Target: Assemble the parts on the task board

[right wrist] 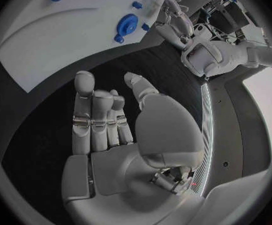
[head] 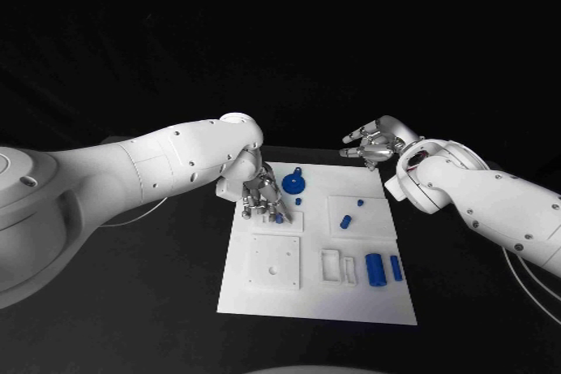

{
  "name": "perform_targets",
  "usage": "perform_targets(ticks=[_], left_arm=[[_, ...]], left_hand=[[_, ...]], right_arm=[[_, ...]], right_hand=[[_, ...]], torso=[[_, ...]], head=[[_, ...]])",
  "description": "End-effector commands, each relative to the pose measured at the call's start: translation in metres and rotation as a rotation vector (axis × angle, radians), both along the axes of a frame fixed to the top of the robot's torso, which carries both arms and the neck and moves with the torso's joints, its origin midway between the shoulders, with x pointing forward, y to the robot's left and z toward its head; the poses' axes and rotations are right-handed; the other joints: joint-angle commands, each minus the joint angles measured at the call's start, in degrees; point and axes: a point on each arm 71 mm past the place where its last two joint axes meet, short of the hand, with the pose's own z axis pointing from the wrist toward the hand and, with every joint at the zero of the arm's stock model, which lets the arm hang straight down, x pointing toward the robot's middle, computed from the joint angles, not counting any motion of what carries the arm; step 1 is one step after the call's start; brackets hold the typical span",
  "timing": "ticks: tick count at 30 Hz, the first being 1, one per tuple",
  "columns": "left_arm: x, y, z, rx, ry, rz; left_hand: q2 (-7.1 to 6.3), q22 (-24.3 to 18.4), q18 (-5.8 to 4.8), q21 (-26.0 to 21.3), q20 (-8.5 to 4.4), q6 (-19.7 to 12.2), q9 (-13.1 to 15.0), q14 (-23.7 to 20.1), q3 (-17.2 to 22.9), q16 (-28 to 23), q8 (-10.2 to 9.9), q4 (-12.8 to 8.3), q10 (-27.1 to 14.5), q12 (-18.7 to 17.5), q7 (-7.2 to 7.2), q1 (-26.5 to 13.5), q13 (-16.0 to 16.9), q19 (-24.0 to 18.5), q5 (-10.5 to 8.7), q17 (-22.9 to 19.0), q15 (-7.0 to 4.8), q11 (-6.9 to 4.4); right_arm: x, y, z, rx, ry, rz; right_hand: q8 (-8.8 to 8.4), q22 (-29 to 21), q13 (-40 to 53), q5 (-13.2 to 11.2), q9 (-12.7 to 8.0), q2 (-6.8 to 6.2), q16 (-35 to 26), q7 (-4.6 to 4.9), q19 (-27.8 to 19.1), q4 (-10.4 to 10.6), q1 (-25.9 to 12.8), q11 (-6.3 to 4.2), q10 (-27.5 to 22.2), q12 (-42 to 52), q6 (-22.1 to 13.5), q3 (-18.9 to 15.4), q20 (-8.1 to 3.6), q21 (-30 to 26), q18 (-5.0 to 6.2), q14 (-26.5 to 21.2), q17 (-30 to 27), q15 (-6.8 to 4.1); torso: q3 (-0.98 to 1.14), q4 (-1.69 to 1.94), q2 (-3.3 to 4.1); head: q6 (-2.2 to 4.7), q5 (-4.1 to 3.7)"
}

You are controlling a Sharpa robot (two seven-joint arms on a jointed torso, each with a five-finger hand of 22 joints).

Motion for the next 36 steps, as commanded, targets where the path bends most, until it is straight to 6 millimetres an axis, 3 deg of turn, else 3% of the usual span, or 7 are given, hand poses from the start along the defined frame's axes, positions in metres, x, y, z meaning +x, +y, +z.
perform_targets(ticks=[1,6,9,11,19,33,36], left_arm=[[-0.002,-0.003,0.000,-0.032,0.008,0.003],[-0.002,-0.002,0.001,-0.040,0.009,0.002],[-0.003,-0.001,0.002,-0.047,0.010,-0.003],[-0.004,0.000,0.002,-0.050,0.010,-0.004],[-0.004,0.005,0.003,-0.053,0.001,0.004],[-0.003,0.008,0.013,-0.096,-0.048,0.021],[-0.003,0.011,0.017,-0.125,-0.068,0.034]], left_hand=[[-0.97,1.0,0.76,-0.2,-0.16,-0.2,-0.1,-0.2,-0.5,-0.2,-0.2,-0.1,2.7,-0.2,0.18,0.0,-0.1,0.2,-0.31,-0.1,-0.35,-0.25],[-3.09,1.0,0.70,-0.4,-0.21,-0.2,-0.2,-0.3,-0.7,-0.3,-0.2,0.2,2.7,-0.2,0.19,0.3,-0.2,0.2,-0.41,-0.2,-0.37,-0.25],[-5.27,1.0,0.63,-0.5,-0.26,-0.1,-0.5,-0.3,1.7,-0.2,-0.3,2.2,2.7,-0.2,0.21,0.5,-0.2,0.3,-0.44,0.0,-0.37,-0.24],[-5.74,1.1,0.63,-0.5,-0.25,-0.1,-0.5,-0.3,2.1,-0.2,-0.3,2.7,2.7,-0.3,0.22,0.6,-0.3,0.3,-0.41,0.0,-0.36,-0.24],[-5.72,1.0,0.66,-0.5,-0.26,-0.1,-0.5,-0.3,2.2,-0.3,-0.3,3.0,2.7,-0.3,0.22,0.5,-0.3,0.3,-0.48,-0.1,-0.40,-0.25],[-5.54,1.0,0.68,-0.6,-0.33,-0.4,-0.5,-0.4,2.3,-0.5,-0.4,3.2,2.7,-0.4,0.27,0.7,-0.4,0.3,-0.48,-0.4,-0.45,-0.24],[-5.07,1.0,0.38,-0.8,-0.58,-0.7,-2.3,-0.5,1.9,-0.8,-0.9,2.6,2.7,-0.6,0.48,0.9,-0.5,0.2,-0.42,-0.8,-0.38,-0.10]], right_arm=[[0.000,0.001,0.000,-0.010,0.000,0.011],[0.000,0.001,-0.001,-0.010,0.000,0.011],[0.000,0.001,-0.001,-0.010,0.001,0.011],[-0.001,0.000,-0.001,-0.010,0.001,0.011],[-0.001,0.000,-0.003,-0.011,0.005,0.010],[-0.002,-0.001,-0.005,-0.010,0.005,0.011],[-0.003,-0.002,-0.006,-0.010,0.004,0.012]], right_hand=[[-0.05,0.0,0.0,0.2,-0.1,0.11,-0.3,-0.01,2.3,-0.1,-0.6,-0.01,-0.4,-0.2,0.4,0.1,-0.32,-0.3,0.78,0.1,0.0,-0.44],[-0.05,0.0,0.0,0.2,-0.1,0.11,-0.3,-0.01,2.3,-0.1,-0.6,-0.01,-0.4,-0.2,0.4,0.1,-0.32,-0.3,0.78,0.1,0.0,-0.44],[-0.04,0.0,0.0,0.2,-0.1,0.11,-0.3,0.00,2.3,0.0,-0.7,0.00,-0.4,-0.2,0.4,0.1,-0.32,-0.3,0.78,0.1,0.0,-0.44],[-0.04,0.0,0.0,0.2,-0.1,0.11,-0.3,0.00,2.3,0.0,-0.7,0.00,-0.4,-0.2,0.4,0.1,-0.32,-0.3,0.78,0.1,0.0,-0.44],[-0.05,0.1,0.0,0.2,-0.1,0.12,-0.3,-0.01,2.3,-0.1,-0.6,-0.02,-0.4,-0.2,0.4,0.0,-0.32,-0.2,0.78,0.1,0.0,-0.45],[-0.05,0.1,0.0,0.2,-0.1,0.12,-0.3,-0.01,2.3,-0.1,-0.6,-0.02,-0.4,-0.2,0.4,0.0,-0.32,-0.2,0.78,0.1,0.0,-0.45],[-0.05,0.1,0.0,0.1,-0.1,0.20,-0.3,-0.01,2.3,-0.2,-0.6,-0.02,-0.3,-0.2,0.4,0.0,-0.32,-0.2,0.78,0.1,0.0,-0.45]], torso=[[-0.02,-0.02,0.00],[-0.02,-0.01,-0.01],[-0.02,0.01,0.00],[-0.04,0.02,0.00],[-0.11,0.05,-0.01],[-0.05,-0.03,-0.02],[-0.07,-0.06,-0.04]], head=[[0.03,0.00],[0.06,0.01],[0.05,-0.03],[0.03,-0.12],[-0.03,-0.16],[0.15,0.00],[0.31,-0.04]])
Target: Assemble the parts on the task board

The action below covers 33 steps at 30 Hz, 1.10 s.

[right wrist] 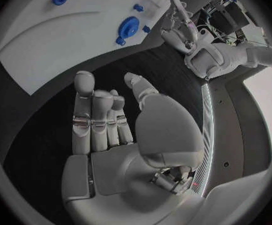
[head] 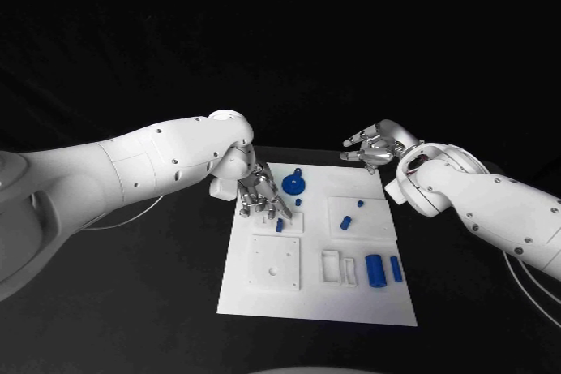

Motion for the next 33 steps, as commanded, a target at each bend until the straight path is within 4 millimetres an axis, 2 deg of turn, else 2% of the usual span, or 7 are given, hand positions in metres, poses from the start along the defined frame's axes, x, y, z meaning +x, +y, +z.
perform_targets(ticks=[1,3,10,17,19,28,33], left_arm=[[0.001,-0.001,0.006,-0.055,-0.047,0.021],[0.001,0.001,0.009,-0.080,-0.061,0.031],[-0.001,0.004,0.019,-0.156,-0.106,0.071],[-0.006,0.019,0.025,-0.229,-0.181,0.137],[-0.009,0.027,0.026,-0.255,-0.202,0.158],[-0.025,0.068,0.033,-0.361,-0.286,0.266],[-0.030,0.090,0.036,-0.391,-0.327,0.316]], left_hand=[[0.42,1.0,0.36,-0.4,-0.40,-0.8,-1.6,-0.4,-0.5,-0.4,-0.5,-0.3,2.7,-0.3,0.30,0.4,-0.1,0.0,-0.15,-0.4,-0.18,-0.07],[0.08,0.9,0.19,-0.7,-0.55,-1.0,-5.6,-0.5,-0.2,-0.8,-0.4,-0.4,2.7,-0.7,0.52,0.6,-0.3,0.1,-0.04,-0.9,-0.13,0.07],[-0.53,0.9,-0.15,-1.1,-0.99,-1.8,-7.6,-0.6,0.2,-1.1,-0.6,0.0,2.6,-1.0,0.75,0.9,-0.2,0.3,-0.14,-1.4,-0.25,0.02],[-1.46,0.6,-1.02,-2.8,-1.77,-5.0,-13.7,-3.2,0.8,-6.0,-0.5,-0.1,1.5,-4.7,1.82,4.1,0.0,-0.5,0.26,-9.8,-0.24,0.70],[-1.64,0.1,-1.11,-3.9,-1.64,-10.9,-18.7,-4.7,1.1,-8.3,-0.4,0.0,0.4,-6.1,3.57,5.1,-0.7,-1.1,0.28,-13.4,0.21,1.66],[-2.39,-6.3,-1.64,-13.0,-0.19,-15.6,-37.9,-8.9,0.5,-18.3,-0.3,-3.9,-4.9,-15.7,6.47,14.3,-7.5,-3.1,5.03,-20.9,1.92,3.41],[-1.87,-10.9,-1.70,-18.3,0.89,-15.2,-43.8,-10.4,0.5,-25.0,0.3,-7.8,-6.2,-22.7,7.19,19.9,-12.9,-3.7,8.61,-24.9,3.18,4.32]], right_arm=[[-0.001,0.000,0.000,-0.008,-0.006,0.014],[-0.001,-0.001,-0.001,-0.008,-0.006,0.014],[-0.004,0.001,-0.001,-0.006,-0.008,0.041],[-0.010,0.008,-0.001,-0.017,-0.015,0.121],[-0.013,0.013,0.000,-0.032,-0.022,0.174],[-0.033,0.045,-0.001,-0.161,-0.046,0.442],[-0.044,0.061,-0.006,-0.222,-0.056,0.537]], right_hand=[[-0.05,0.1,0.0,0.1,-0.1,-0.03,-0.3,-0.01,2.3,-0.2,-0.4,-0.02,-0.3,-0.2,0.4,0.0,-0.32,-0.2,0.78,0.1,0.0,-0.45],[-0.05,0.1,0.0,0.1,-0.1,-0.03,-0.3,-0.01,2.3,-0.2,-0.4,-0.02,-0.3,-0.2,0.4,0.0,-0.32,-0.2,0.78,0.1,0.0,-0.45],[-0.05,0.0,0.0,-0.1,-0.1,0.22,-0.3,0.00,2.3,-0.4,-0.2,-0.03,-0.3,-0.2,0.5,0.2,-0.34,-0.3,0.78,0.1,0.0,-0.46],[-0.05,0.1,0.2,-0.8,-0.1,1.02,-0.2,0.02,2.3,-1.8,0.3,-0.05,-0.3,0.0,0.8,0.8,-0.35,-0.2,0.78,0.1,0.1,-0.48],[-0.04,0.2,0.3,-1.2,-0.1,1.61,-0.1,-0.04,2.3,-2.7,0.5,-0.09,-0.2,0.1,1.2,1.3,-0.37,0.0,0.71,0.1,0.1,-0.50],[-0.09,1.4,1.1,-1.9,-0.1,3.71,0.6,-0.46,2.2,-7.1,1.4,-0.35,0.2,0.8,3.9,2.8,-0.68,1.6,-0.12,0.2,0.9,-0.70],[-0.04,2.4,1.4,-2.4,-0.1,4.81,1.0,-0.47,2.0,-10.0,0.7,-0.33,0.3,1.0,4.2,2.6,-0.77,2.2,-0.37,0.1,1.3,-0.72]], torso=[[0.00,-0.03,-0.06],[0.02,0.05,-0.08],[0.02,-0.01,-0.07],[0.05,0.02,-0.05],[0.03,0.05,-0.06],[-0.12,0.13,-0.13],[-0.17,0.18,-0.10]], head=[[0.17,-0.12],[0.25,-0.17],[0.61,-0.06],[0.97,-0.18],[1.11,-0.28],[1.73,-0.25],[2.06,-0.03]])
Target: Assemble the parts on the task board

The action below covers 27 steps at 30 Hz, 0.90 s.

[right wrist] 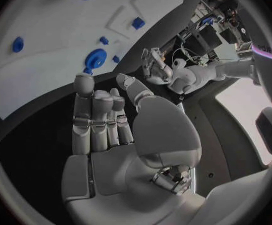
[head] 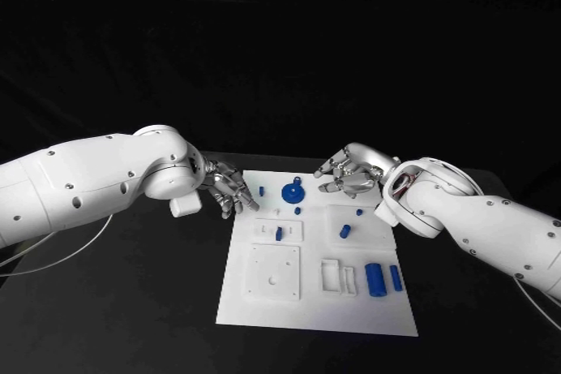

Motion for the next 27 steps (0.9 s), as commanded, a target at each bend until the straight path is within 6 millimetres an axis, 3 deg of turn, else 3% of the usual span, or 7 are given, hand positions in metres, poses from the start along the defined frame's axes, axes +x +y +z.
perform_targets(ticks=[1,8,16,17,22,24,27], left_arm=[[0.000,0.006,0.007,-0.089,-0.086,0.056],[-0.001,0.026,0.012,-0.117,-0.183,0.134],[0.001,0.033,0.017,-0.156,-0.287,0.183],[0.001,0.033,0.018,-0.161,-0.292,0.186],[0.001,0.031,0.019,-0.179,-0.305,0.191],[0.001,0.031,0.019,-0.184,-0.307,0.192],[0.001,0.031,0.019,-0.190,-0.308,0.194]], left_hand=[[0.37,-2.2,-0.71,-2.3,0.55,0.3,-2.5,-0.3,0.0,-3.0,0.4,-1.6,-0.2,-3.2,0.67,2.0,-2.6,0.2,1.11,-1.7,0.42,0.24],[1.56,-4.3,-0.51,-4.8,0.71,1.1,-7.0,1.0,-0.3,-6.1,1.2,-3.1,1.5,-7.0,0.76,3.4,-6.4,1.6,2.12,-3.1,0.55,0.39],[1.51,-5.0,-0.56,-6.4,0.96,1.2,-9.1,0.7,-0.9,-7.8,1.9,-3.0,1.5,-8.5,0.86,3.9,-8.2,1.6,2.10,-3.5,0.84,0.61],[1.55,-5.3,-0.61,-7.7,0.95,1.2,-10.9,1.2,-1.3,-8.7,2.6,-2.7,2.1,-9.0,0.85,4.1,-9.4,2.4,2.09,-3.4,0.85,0.61],[1.59,-5.2,-0.63,-7.8,0.98,1.1,-11.0,1.1,-1.4,-8.8,2.7,-2.6,2.0,-9.1,0.86,4.1,-9.5,2.3,2.11,-3.3,0.88,0.66],[1.62,-5.2,-0.63,-7.9,0.99,1.1,-11.1,1.0,-1.4,-8.9,2.7,-2.6,1.9,-9.1,0.87,4.1,-9.5,2.3,2.08,-3.3,0.90,0.68],[1.59,-5.2,-0.63,-8.0,1.02,1.1,-11.2,1.0,-1.4,-9.0,2.8,-2.5,1.9,-9.1,0.89,4.1,-9.6,2.3,2.08,-3.3,0.92,0.70]], right_arm=[[-0.012,0.017,-0.005,-0.114,-0.037,0.164],[-0.026,0.041,-0.018,-0.216,-0.089,0.252],[-0.036,0.064,-0.036,-0.298,-0.119,0.319],[-0.036,0.066,-0.037,-0.304,-0.122,0.323],[-0.036,0.075,-0.042,-0.319,-0.154,0.316],[-0.035,0.077,-0.043,-0.324,-0.169,0.304],[-0.034,0.081,-0.044,-0.323,-0.189,0.285]], right_hand=[[-0.05,0.7,0.2,-0.4,-0.1,0.90,0.3,0.11,2.0,-1.2,0.0,-0.29,0.1,0.3,0.4,-0.2,-0.34,0.3,-0.37,0.2,0.2,-0.34],[-0.08,1.5,0.5,-2.3,-0.1,0.29,0.8,0.03,2.0,-2.6,0.8,-0.36,0.4,0.6,-0.6,-0.6,-0.35,1.0,-0.54,0.3,0.6,-0.39],[-0.07,1.8,0.6,-3.5,-0.1,0.00,0.9,-0.29,2.0,-2.6,1.6,-0.63,0.6,0.6,-1.1,-0.9,-0.47,0.9,-0.79,0.3,0.8,-0.53],[-0.07,1.9,0.6,-3.6,-0.1,0.03,0.9,-0.35,2.1,-2.6,1.6,-0.72,0.6,0.6,-1.2,-0.9,-0.53,1.0,-0.87,0.3,0.8,-0.61],[-0.08,2.0,0.7,-4.4,-0.1,0.31,1.0,-0.40,2.1,-2.5,1.6,-0.77,0.7,0.6,-1.1,-0.6,-0.62,0.9,-0.99,0.4,0.9,-0.64],[-0.08,2.0,0.9,-7.3,-0.1,0.52,1.1,-0.27,2.2,-2.6,1.9,-0.69,0.9,0.8,-1.4,1.2,-0.66,0.8,-0.99,0.5,1.0,-0.64],[-0.02,2.0,1.1,-7.7,-0.1,-0.54,1.1,-0.20,2.3,-2.3,0.8,-0.70,1.1,1.0,-1.5,4.5,-0.74,0.6,-0.93,0.6,1.1,-0.69]], torso=[[-0.12,0.10,-0.01],[-0.11,-0.02,0.05],[-0.09,0.05,0.16],[-0.02,0.00,0.17],[0.00,0.00,0.18],[0.06,-0.03,0.17],[0.12,-0.06,0.19]], head=[[0.25,0.23],[0.80,0.86],[0.81,1.02],[0.81,1.12],[0.72,1.32],[0.65,1.42],[0.61,1.58]])
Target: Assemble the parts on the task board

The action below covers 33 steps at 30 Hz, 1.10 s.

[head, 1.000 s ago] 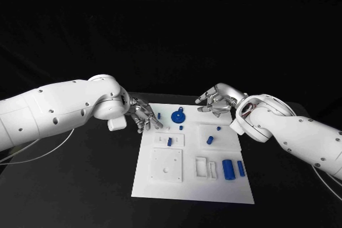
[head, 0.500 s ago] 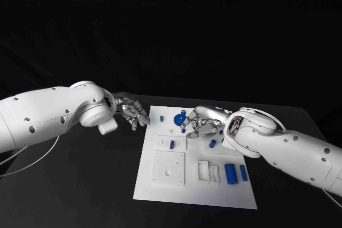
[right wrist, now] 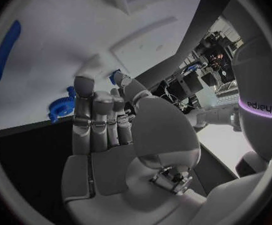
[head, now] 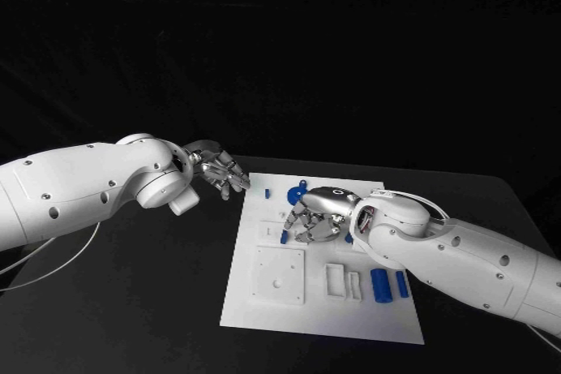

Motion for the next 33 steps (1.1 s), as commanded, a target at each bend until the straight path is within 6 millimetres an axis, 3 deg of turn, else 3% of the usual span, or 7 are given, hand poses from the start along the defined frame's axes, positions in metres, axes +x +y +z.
perform_targets(ticks=[1,17,33], left_arm=[[0.001,-0.002,0.004,-0.036,-0.045,0.007],[0.000,-0.002,0.003,-0.041,-0.034,0.014],[0.000,-0.002,0.002,-0.047,-0.017,0.021]], left_hand=[[-0.12,0.0,-0.63,-0.2,0.01,0.1,-0.1,0.1,-0.4,-0.2,0.3,0.1,0.0,-0.3,0.08,0.5,-0.1,0.2,0.15,0.1,0.12,0.07],[-0.01,0.0,-0.58,-1.1,0.09,-0.3,-0.5,0.2,-0.5,-0.9,0.7,1.0,-0.1,-0.4,0.13,0.5,-0.4,0.7,0.28,0.1,0.20,0.16],[0.49,0.1,-0.56,-1.3,0.10,-0.3,-0.5,0.2,-0.2,-1.0,0.8,1.1,-0.1,-0.5,0.09,0.7,-0.4,0.7,0.23,0.1,0.22,0.19]], right_arm=[[0.002,0.003,0.001,-0.013,-0.079,-0.023],[0.003,0.011,-0.003,0.001,-0.090,-0.031],[-0.002,0.015,-0.018,-0.074,-0.013,0.017]], right_hand=[[-0.07,2.0,0.2,-0.2,-0.1,-0.53,0.2,0.01,2.4,0.1,-0.5,-0.01,0.4,0.3,-0.4,1.2,-0.30,-0.1,-0.91,0.2,0.1,-0.32],[-0.07,1.9,0.3,-1.0,-0.1,-1.00,0.0,0.18,2.5,0.5,-0.9,0.07,0.5,0.3,-0.6,2.1,-0.18,0.0,-0.68,0.4,0.1,-0.22],[-0.08,2.0,0.3,0.8,-0.1,-1.36,-0.3,-0.06,2.2,-0.1,-0.4,-0.13,0.2,0.1,-0.7,1.4,-0.34,-0.2,-0.97,0.2,0.0,-0.37]], torso=[[0.10,-0.04,0.02],[0.08,-0.12,-0.01],[0.06,-0.17,-0.02]], head=[[-0.10,0.21],[-0.43,0.37],[-0.75,0.61]])
